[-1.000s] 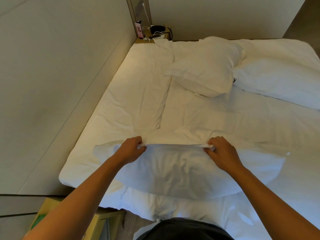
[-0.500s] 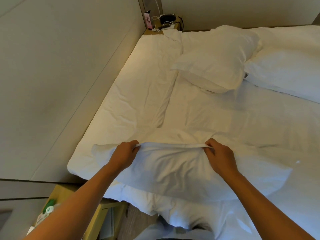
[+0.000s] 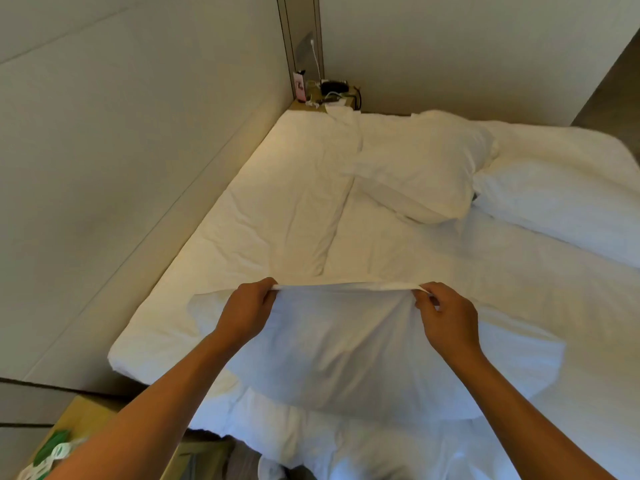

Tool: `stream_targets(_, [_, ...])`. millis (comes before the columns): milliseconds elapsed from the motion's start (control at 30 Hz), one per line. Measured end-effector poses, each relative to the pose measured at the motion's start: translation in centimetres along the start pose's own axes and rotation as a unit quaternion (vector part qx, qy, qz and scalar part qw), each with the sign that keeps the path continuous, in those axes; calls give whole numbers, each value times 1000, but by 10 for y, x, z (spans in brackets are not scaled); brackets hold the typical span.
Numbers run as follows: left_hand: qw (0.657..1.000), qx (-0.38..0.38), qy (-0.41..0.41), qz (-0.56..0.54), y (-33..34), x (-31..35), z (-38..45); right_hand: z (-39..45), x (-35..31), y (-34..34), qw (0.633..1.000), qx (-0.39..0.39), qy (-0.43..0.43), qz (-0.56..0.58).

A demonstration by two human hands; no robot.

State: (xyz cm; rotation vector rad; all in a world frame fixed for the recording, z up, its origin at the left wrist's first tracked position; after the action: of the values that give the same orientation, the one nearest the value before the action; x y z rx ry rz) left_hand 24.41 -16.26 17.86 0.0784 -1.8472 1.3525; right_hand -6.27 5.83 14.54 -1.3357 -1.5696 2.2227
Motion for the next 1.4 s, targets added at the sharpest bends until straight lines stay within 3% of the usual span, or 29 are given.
stream_targets(500, [970,187,150,-37,-194,20,15,16,-191,-77,986,154,-69,11])
stream_targets(900, [977,201,45,-49,-237,-142,-34,-21,-284,45,992,69,-101,-13])
stream_targets(1100, [993,106,-36,-24,-207,-229,-49,-29,-281,143,985,-38,-99,-137])
stream_targets(1200, [992,95,-55,-56,-198,-247,-52,-29,-274,165,976,-44,-129,-171])
stream_targets(1333, [994,94,-31,-49,-199,-246,-40,-19,-258,172,945,-95,-139,-279])
stream_targets(1400, [996,83,-18,-37,-196,-244,-32,-12,-252,171,935,-82,-129,-321])
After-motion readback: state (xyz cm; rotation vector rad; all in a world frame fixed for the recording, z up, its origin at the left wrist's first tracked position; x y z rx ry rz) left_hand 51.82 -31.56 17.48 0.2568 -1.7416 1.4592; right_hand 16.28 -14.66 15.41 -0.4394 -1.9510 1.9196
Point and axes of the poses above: each hand's wrist, its own z-axis towards the middle knuckle, its own y-axis out of the palm, x = y × z, the point moved 5 cm from there along z, towards the middle knuckle, and after that the axes turned 14 degrees about -z, right-handed, at the moved point
